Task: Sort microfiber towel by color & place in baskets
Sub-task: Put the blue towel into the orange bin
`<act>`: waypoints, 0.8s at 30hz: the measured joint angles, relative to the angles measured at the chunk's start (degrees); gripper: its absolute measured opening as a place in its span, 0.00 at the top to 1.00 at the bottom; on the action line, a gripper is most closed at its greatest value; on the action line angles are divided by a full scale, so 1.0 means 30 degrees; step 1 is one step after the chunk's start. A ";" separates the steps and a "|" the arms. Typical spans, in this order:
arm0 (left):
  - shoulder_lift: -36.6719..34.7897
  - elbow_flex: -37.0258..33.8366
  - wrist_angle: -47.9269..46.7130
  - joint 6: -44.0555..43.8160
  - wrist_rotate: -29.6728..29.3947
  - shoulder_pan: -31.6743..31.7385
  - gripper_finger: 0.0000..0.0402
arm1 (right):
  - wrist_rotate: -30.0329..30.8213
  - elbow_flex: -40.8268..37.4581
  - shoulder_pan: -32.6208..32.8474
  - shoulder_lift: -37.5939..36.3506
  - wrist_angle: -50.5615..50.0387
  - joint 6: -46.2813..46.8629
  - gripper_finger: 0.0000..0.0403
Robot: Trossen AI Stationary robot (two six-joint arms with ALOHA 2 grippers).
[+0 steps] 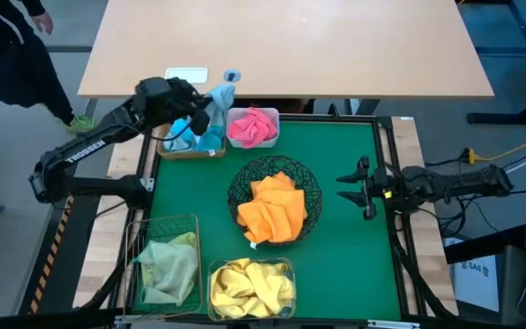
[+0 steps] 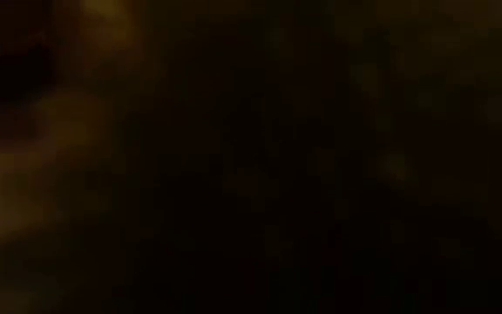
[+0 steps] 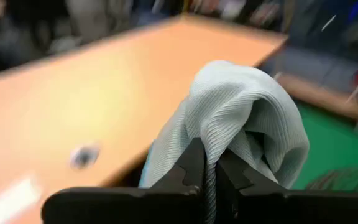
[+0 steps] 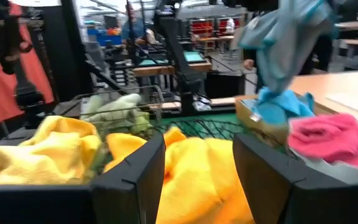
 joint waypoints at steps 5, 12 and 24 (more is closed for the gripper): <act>0.0531 -0.0320 -0.3107 0.0381 -0.1218 0.1298 0.99 | -0.0998 -0.1220 -0.1417 -0.0551 -0.0004 0.0222 0.54; 0.1406 -0.3789 -0.1280 0.0688 -0.1496 0.3699 0.99 | -0.1636 -0.2542 -0.2527 -0.0947 0.0018 0.1200 0.54; 0.2774 -0.7751 -0.0405 0.0579 -0.0965 0.6335 0.99 | -0.2290 -0.4191 -0.2479 -0.0935 0.0958 0.1068 0.54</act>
